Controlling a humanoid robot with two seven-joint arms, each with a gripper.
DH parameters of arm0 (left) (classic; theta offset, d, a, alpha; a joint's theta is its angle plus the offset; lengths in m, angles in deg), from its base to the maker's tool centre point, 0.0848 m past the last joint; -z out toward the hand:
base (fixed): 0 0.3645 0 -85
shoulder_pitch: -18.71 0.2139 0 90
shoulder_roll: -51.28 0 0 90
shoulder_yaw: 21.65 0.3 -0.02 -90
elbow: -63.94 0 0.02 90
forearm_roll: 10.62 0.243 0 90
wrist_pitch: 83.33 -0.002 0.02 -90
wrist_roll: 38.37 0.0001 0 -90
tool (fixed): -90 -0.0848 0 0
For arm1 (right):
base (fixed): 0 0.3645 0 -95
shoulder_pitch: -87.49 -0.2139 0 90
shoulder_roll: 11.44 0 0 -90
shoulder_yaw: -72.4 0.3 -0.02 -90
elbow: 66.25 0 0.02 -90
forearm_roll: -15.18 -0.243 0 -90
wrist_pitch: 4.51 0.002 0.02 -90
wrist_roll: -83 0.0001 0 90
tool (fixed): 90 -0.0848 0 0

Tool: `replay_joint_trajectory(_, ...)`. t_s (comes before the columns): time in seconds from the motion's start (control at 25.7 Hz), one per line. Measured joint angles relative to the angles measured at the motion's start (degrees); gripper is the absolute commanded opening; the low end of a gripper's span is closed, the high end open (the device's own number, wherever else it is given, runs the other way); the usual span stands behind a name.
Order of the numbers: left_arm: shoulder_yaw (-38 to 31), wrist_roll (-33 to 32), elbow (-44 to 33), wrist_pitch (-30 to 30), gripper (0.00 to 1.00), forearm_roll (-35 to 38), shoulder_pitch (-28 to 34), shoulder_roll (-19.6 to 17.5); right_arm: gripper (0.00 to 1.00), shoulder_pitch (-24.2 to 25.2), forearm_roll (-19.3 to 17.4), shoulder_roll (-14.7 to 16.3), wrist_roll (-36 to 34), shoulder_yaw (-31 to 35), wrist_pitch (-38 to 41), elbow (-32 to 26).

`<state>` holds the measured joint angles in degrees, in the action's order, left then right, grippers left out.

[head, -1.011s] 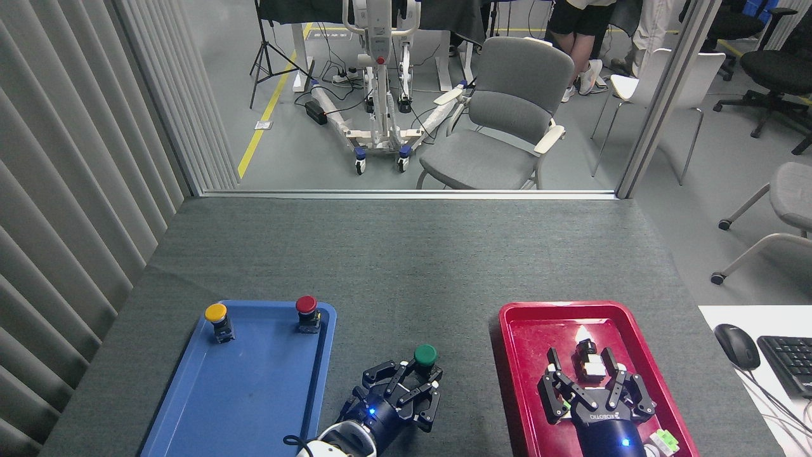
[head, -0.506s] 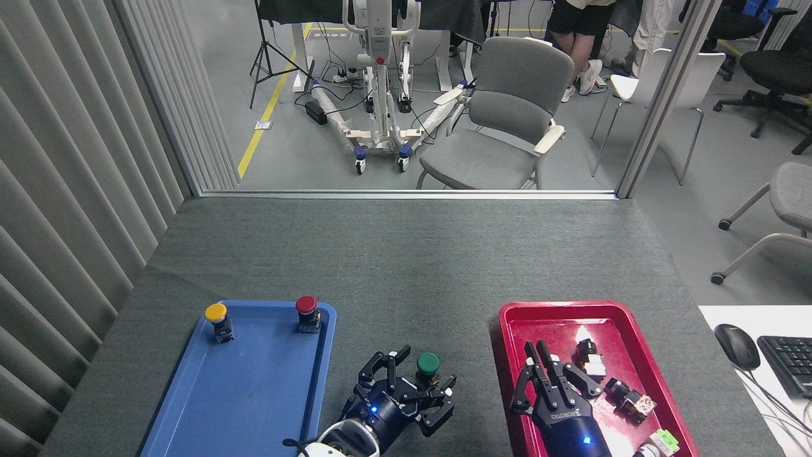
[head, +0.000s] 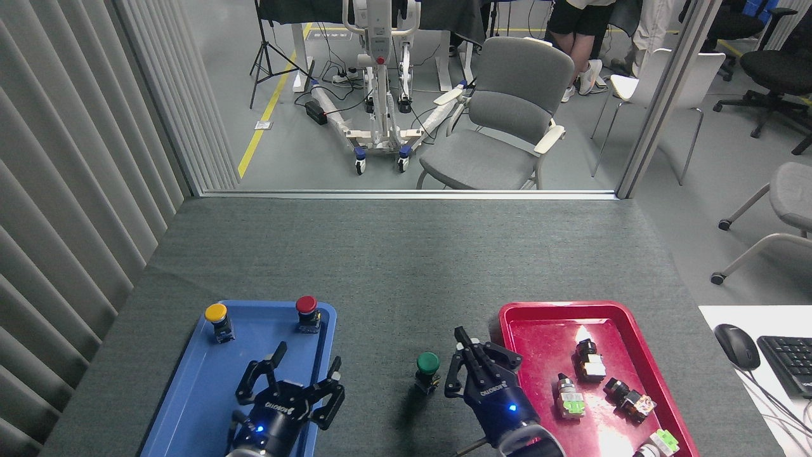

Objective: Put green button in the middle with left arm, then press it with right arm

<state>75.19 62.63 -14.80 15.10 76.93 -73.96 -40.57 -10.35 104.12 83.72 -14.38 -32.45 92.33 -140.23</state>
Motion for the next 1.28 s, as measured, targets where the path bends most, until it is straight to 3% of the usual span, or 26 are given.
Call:
replay_joint_trajectory(0.23,-4.69,0.59,-0.27,-0.82,1.00,0.04,2.81,-1.48,0.00,-4.17,-0.13,-0.76,0.24,-5.77,-0.80,7.74)
replay_joint_trajectory(0.89,-18.12,-0.23,-1.81,-0.88,1.00,-2.30,3.70,-1.85,0.03,-2.49,-0.39,-1.19,-3.22,-8.37,-2.06,12.54)
replay_joint_trajectory(1.05,-19.84,-0.25,-1.73,-0.70,1.00,-2.64,3.85,-1.93,0.33,-2.48,-0.91,-2.59,-1.83,-7.66,-4.61,10.65)
replay_joint_trajectory(1.21,-20.28,-0.19,-1.63,-0.40,1.00,-2.77,3.90,-1.93,0.92,-3.31,-3.68,-3.80,-4.82,-7.28,-7.60,9.55)
replay_joint_trajectory(1.24,-20.32,-0.10,-1.63,-0.32,1.00,-2.78,3.90,-1.93,0.99,-3.59,-4.53,-3.92,-5.14,-7.22,-8.36,9.26)
replay_joint_trajectory(1.28,-20.33,-0.07,-1.64,-0.23,1.00,-2.79,3.90,-1.93,0.99,-3.86,-5.13,-3.96,-5.48,-7.20,-8.87,8.85)
